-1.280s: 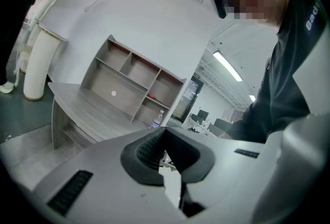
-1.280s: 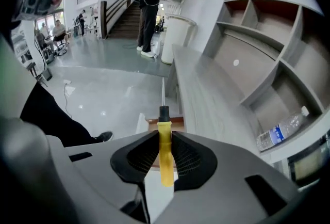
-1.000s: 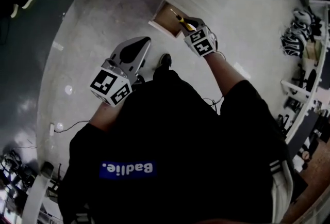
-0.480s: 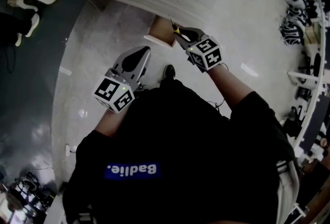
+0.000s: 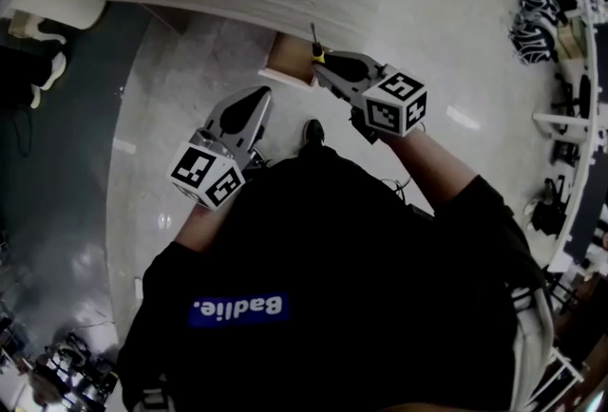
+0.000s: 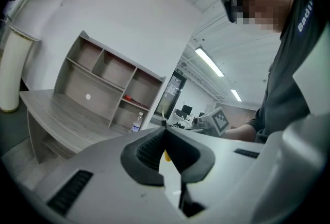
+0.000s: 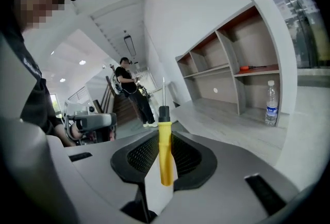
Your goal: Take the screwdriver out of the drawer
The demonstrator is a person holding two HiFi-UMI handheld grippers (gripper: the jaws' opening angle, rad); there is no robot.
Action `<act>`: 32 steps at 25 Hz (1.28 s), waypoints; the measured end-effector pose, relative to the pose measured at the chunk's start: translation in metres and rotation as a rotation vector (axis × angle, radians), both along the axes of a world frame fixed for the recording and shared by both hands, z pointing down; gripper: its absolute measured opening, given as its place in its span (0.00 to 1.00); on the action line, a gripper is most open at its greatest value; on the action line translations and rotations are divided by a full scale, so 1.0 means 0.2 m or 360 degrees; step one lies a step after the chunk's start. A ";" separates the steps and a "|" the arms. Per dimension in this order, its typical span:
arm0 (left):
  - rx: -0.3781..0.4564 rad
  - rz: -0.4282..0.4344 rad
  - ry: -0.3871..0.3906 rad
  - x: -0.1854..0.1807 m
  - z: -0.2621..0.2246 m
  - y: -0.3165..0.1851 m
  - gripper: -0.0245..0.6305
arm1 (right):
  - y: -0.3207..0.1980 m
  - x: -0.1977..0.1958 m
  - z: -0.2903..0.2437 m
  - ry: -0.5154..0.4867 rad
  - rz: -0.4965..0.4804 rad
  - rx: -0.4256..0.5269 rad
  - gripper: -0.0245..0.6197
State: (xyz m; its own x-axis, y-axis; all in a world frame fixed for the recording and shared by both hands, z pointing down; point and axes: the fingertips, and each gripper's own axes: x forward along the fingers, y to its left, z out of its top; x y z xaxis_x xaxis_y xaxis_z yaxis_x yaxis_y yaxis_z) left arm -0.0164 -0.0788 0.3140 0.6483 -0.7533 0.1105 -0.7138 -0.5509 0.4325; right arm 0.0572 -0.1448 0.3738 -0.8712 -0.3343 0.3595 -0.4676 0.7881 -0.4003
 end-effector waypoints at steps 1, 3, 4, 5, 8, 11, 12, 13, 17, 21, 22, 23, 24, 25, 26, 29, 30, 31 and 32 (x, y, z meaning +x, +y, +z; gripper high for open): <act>0.0004 0.0002 -0.0003 0.01 -0.02 -0.01 0.04 | 0.01 0.00 -0.03 -0.0032 -0.0002 -0.0009 0.19; 0.0010 0.0011 -0.0009 0.03 -0.03 -0.02 0.04 | 0.02 0.00 -0.07 -0.0085 -0.0013 -0.0017 0.19; 0.0010 0.0017 -0.0012 0.04 -0.03 -0.02 0.04 | 0.03 0.00 -0.09 -0.0107 -0.0021 -0.0020 0.19; 0.0009 0.0022 -0.0014 0.04 -0.03 -0.03 0.04 | 0.04 -0.01 -0.10 -0.0128 -0.0029 -0.0026 0.19; 0.0001 0.0033 -0.0017 0.02 -0.02 -0.04 0.04 | 0.06 -0.05 -0.12 -0.0180 -0.0047 -0.0051 0.19; -0.0002 0.0042 -0.0019 0.03 -0.02 -0.05 0.04 | 0.07 -0.06 -0.15 -0.0234 -0.0053 -0.0068 0.19; -0.0003 0.0045 -0.0021 0.03 -0.02 -0.06 0.04 | 0.07 -0.06 -0.16 -0.0251 -0.0053 -0.0072 0.19; -0.0005 0.0049 -0.0023 0.03 -0.02 -0.06 0.04 | 0.07 -0.07 -0.17 -0.0265 -0.0053 -0.0074 0.19; -0.0006 0.0065 -0.0028 0.02 -0.01 -0.07 0.04 | 0.07 -0.11 -0.20 -0.0292 -0.0070 -0.0069 0.19; -0.0003 0.0059 -0.0022 0.03 0.00 -0.08 0.04 | 0.07 -0.12 -0.20 -0.0284 -0.0076 -0.0049 0.19; 0.0000 0.0058 -0.0020 0.03 0.00 -0.08 0.04 | 0.07 -0.12 -0.19 -0.0280 -0.0074 -0.0045 0.19; 0.0004 0.0057 -0.0021 0.03 0.01 -0.08 0.04 | 0.07 -0.12 -0.19 -0.0278 -0.0072 -0.0044 0.19; 0.0005 0.0058 -0.0026 0.03 0.01 -0.08 0.04 | 0.07 -0.12 -0.19 -0.0278 -0.0072 -0.0044 0.19; 0.0003 0.0059 -0.0030 0.03 0.01 -0.08 0.04 | 0.07 -0.12 -0.19 -0.0280 -0.0074 -0.0043 0.19; 0.0001 0.0057 -0.0031 0.04 0.00 -0.08 0.04 | 0.07 -0.12 -0.19 -0.0282 -0.0076 -0.0040 0.19; 0.0003 0.0049 -0.0028 0.04 -0.01 -0.08 0.04 | 0.08 -0.13 -0.20 -0.0281 -0.0085 -0.0035 0.19; 0.0005 0.0048 -0.0027 0.04 -0.01 -0.08 0.04 | 0.08 -0.13 -0.21 -0.0279 -0.0089 -0.0034 0.19; 0.0009 0.0045 -0.0025 0.04 -0.01 -0.07 0.04 | 0.08 -0.13 -0.20 -0.0279 -0.0092 -0.0034 0.19; 0.0012 0.0044 -0.0024 0.04 0.00 -0.07 0.04 | 0.09 -0.13 -0.20 -0.0279 -0.0093 -0.0036 0.19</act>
State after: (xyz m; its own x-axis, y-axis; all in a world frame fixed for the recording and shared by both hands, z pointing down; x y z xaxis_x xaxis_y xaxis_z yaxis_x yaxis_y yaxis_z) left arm -0.0093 -0.0933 0.3132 0.6671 -0.7361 0.1150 -0.7048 -0.5735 0.4176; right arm 0.0307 -0.1276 0.3336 -0.9389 -0.2747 0.2073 -0.3427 0.8020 -0.4893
